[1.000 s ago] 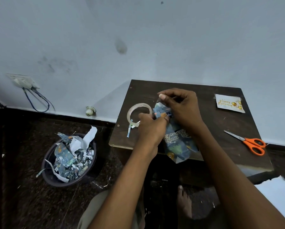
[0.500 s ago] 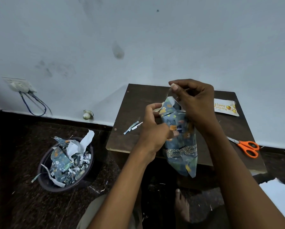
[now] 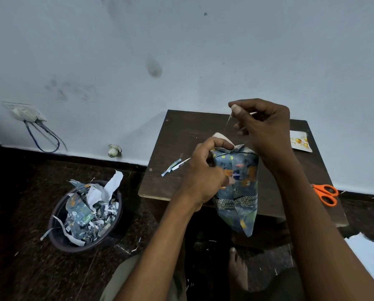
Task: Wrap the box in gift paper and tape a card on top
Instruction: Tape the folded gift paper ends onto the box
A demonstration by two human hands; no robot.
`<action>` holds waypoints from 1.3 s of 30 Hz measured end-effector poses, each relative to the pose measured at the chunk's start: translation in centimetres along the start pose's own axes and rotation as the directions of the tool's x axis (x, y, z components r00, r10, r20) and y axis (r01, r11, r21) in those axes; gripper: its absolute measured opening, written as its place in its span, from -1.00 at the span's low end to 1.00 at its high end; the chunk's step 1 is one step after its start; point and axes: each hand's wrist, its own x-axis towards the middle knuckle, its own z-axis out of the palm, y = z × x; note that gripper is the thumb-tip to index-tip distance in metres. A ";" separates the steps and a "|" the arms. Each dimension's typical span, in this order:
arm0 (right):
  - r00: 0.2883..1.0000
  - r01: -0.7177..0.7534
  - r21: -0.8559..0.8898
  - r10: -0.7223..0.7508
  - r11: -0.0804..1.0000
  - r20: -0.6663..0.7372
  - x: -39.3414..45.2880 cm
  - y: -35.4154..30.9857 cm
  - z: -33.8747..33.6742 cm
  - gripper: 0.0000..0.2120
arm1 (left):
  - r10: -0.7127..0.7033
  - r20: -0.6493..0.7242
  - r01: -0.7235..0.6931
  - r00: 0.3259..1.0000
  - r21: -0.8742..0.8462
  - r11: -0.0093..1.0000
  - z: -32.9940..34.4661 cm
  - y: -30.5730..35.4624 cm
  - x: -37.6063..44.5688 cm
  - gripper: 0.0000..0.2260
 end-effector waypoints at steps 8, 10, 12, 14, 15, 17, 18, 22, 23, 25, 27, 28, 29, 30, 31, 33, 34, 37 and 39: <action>0.992 0.010 -0.115 0.005 0.993 0.130 0.1 -0.7 -1.9 -0.89 | -0.006 0.043 0.004 0.999 0.045 0.999 -0.3 0.3 -0.3 -0.45; 0.987 0.014 -0.149 0.011 0.989 0.162 0.1 -0.9 -2.3 -0.91 | -0.012 0.046 0.010 0.999 0.049 0.999 -0.3 0.3 -0.4 -0.45; 0.983 0.012 -0.191 0.024 0.981 0.184 0.1 -1.1 -2.6 -0.94 | -0.015 0.040 0.013 0.999 0.054 0.998 -0.3 0.4 -0.4 -0.44; 0.980 0.011 -0.227 0.035 0.974 0.198 -0.1 -1.3 -2.7 -0.96 | -0.016 0.032 0.014 0.999 0.064 0.998 -0.2 0.4 -0.5 -0.44; 0.978 0.014 -0.248 0.038 0.969 0.203 -0.2 -1.3 -2.7 -0.96 | -0.014 0.030 0.012 0.999 0.070 0.998 -0.2 0.5 -0.5 -0.44; 0.975 0.016 -0.288 0.049 0.957 0.216 -0.4 -1.4 -2.6 -0.96 | -0.011 0.029 0.008 1.000 0.077 0.997 -0.2 0.5 -0.7 -0.44; 0.973 0.015 -0.305 0.056 0.952 0.223 -0.5 -1.5 -2.6 -0.96 | -0.010 0.029 0.008 1.000 0.080 0.997 -0.2 0.5 -0.8 -0.45; 0.962 0.022 -0.339 0.072 0.941 0.263 -1.2 -1.9 -2.7 -0.96 | -0.011 0.029 0.009 1.000 0.066 0.998 -0.2 0.6 -1.1 -0.45; 0.959 0.028 -0.345 0.072 0.938 0.274 -1.3 -2.1 -2.7 -0.95 | -0.010 0.028 0.008 1.000 0.064 0.998 -0.2 0.5 -1.2 -0.45; 0.951 0.043 -0.350 0.069 0.936 0.300 -1.5 -2.5 -2.8 -0.95 | -0.005 0.026 0.003 1.000 0.064 0.998 -0.2 0.5 -1.3 -0.45; 0.942 0.043 -0.347 0.078 0.937 0.327 -1.6 -2.8 -2.9 -0.94 | -0.001 0.029 -0.001 1.000 0.058 0.998 -0.2 0.5 -1.4 -0.45; 0.936 0.040 -0.350 0.087 0.936 0.341 -1.6 -2.9 -3.0 -0.93 | 0.001 0.029 -0.003 1.000 0.054 0.999 -0.2 0.4 -1.4 -0.45; 0.931 0.037 -0.354 0.097 0.934 0.351 -1.6 -3.0 -2.9 -0.93 | 0.004 0.027 -0.005 1.000 0.051 0.999 -0.2 0.4 -1.5 -0.45; 0.929 0.031 -0.356 0.105 0.934 0.356 -1.6 -3.0 -2.9 -0.92 | 0.007 0.027 -0.008 1.000 0.049 0.999 -0.2 0.4 -1.5 -0.45; 0.928 0.022 -0.353 0.113 0.935 0.356 -1.6 -3.0 -2.8 -0.92 | 0.007 0.026 -0.008 1.000 0.048 0.999 -0.2 0.4 -1.5 -0.45; 0.928 0.007 -0.354 0.126 0.935 0.352 -1.6 -3.0 -2.8 -0.90 | 0.008 0.021 -0.010 1.000 0.051 0.999 -0.2 0.4 -1.5 -0.45; 0.927 0.004 -0.359 0.132 0.933 0.351 -1.6 -3.0 -2.9 -0.90 | 0.011 0.017 -0.011 1.000 0.055 0.998 -0.2 0.3 -1.5 -0.44; 0.921 0.009 -0.372 0.138 0.928 0.365 -1.7 -3.3 -3.3 -0.91 | 0.024 0.005 -0.024 1.000 0.054 0.998 -0.2 0.4 -1.4 -0.44; 0.917 0.022 -0.386 0.135 0.922 0.376 -1.9 -3.4 -3.5 -0.92 | 0.026 -0.001 -0.026 1.000 0.049 0.998 -0.2 0.4 -1.4 -0.44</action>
